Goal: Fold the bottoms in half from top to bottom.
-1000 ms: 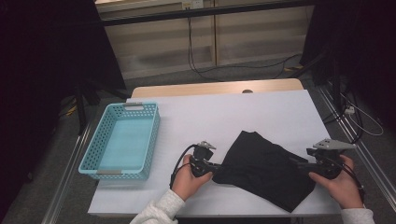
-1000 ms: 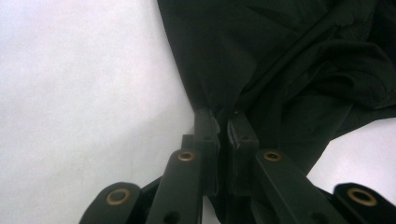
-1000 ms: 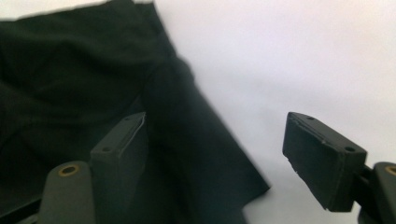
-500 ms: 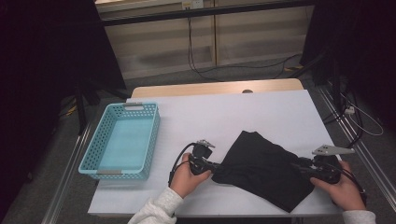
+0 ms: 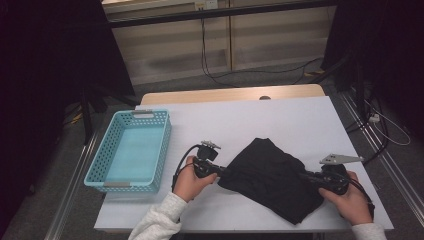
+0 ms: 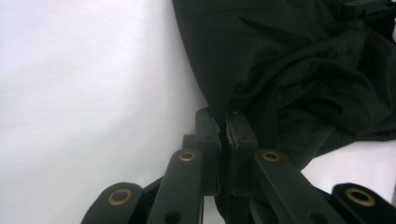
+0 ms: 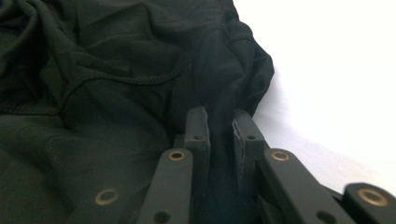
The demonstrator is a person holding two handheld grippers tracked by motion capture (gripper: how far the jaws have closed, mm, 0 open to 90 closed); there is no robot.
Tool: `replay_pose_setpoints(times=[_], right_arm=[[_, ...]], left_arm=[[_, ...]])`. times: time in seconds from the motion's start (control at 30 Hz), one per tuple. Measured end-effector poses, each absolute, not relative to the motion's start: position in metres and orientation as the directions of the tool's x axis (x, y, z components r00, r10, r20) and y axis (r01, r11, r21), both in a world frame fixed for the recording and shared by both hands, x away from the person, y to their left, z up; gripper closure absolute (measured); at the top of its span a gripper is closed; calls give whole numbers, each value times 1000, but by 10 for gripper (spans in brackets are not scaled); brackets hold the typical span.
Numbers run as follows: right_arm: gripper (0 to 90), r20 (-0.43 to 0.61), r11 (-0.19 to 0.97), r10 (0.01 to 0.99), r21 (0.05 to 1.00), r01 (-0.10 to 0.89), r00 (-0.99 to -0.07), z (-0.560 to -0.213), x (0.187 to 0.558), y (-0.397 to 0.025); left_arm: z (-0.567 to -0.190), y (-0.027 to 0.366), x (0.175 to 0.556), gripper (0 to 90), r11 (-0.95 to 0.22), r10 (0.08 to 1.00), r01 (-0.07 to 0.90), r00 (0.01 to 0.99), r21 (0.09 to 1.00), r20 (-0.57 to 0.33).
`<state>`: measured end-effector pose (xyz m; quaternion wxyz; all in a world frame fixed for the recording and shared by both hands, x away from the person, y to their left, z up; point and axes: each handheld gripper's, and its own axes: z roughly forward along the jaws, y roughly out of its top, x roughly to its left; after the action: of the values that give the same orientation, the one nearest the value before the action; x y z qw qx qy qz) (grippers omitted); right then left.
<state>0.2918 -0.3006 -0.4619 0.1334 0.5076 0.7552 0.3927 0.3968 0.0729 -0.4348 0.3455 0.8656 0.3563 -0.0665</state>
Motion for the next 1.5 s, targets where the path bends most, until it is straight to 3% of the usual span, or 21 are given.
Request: replay_pose_setpoints(times=[0.37,0.43,0.53,0.63,0.73,0.77,0.8,0.87,1.1,1.37,1.5], right_arm=[[824,205,140,879,753,643,-430,-462,310,-249],[821,186,155,882,754,639,-433,-463,310,-246],[805,163,174,882,760,626,-443,-463,308,-245],[777,154,180,883,762,622,-444,-463,307,-246],[688,122,194,889,772,605,-441,-461,305,-248],[688,122,194,889,772,605,-441,-461,305,-248],[607,107,188,899,781,595,-424,-459,305,-249],[547,98,185,904,786,589,-415,-458,305,-251],[426,106,152,919,793,590,-380,-456,304,-262],[285,138,165,901,768,619,-411,-460,303,-258],[251,89,250,882,744,620,-462,-468,296,-251]], left_arm=[[-422,110,426,833,-447,689,704,664,551,-290],[-422,110,424,758,-435,689,698,665,568,-289],[-425,113,420,562,-399,707,704,644,587,-292],[-427,113,417,476,-407,702,702,650,584,-292],[-434,114,411,331,-402,710,688,651,605,-269],[-434,114,411,334,-402,710,688,651,605,-269],[-438,115,410,330,-419,710,691,654,590,-261],[-440,117,408,317,-411,720,694,645,591,-257],[-442,117,405,252,-423,721,680,653,599,-232],[-440,114,402,224,-439,716,667,664,603,-214],[-441,114,400,218,-431,724,671,656,604,-213]])
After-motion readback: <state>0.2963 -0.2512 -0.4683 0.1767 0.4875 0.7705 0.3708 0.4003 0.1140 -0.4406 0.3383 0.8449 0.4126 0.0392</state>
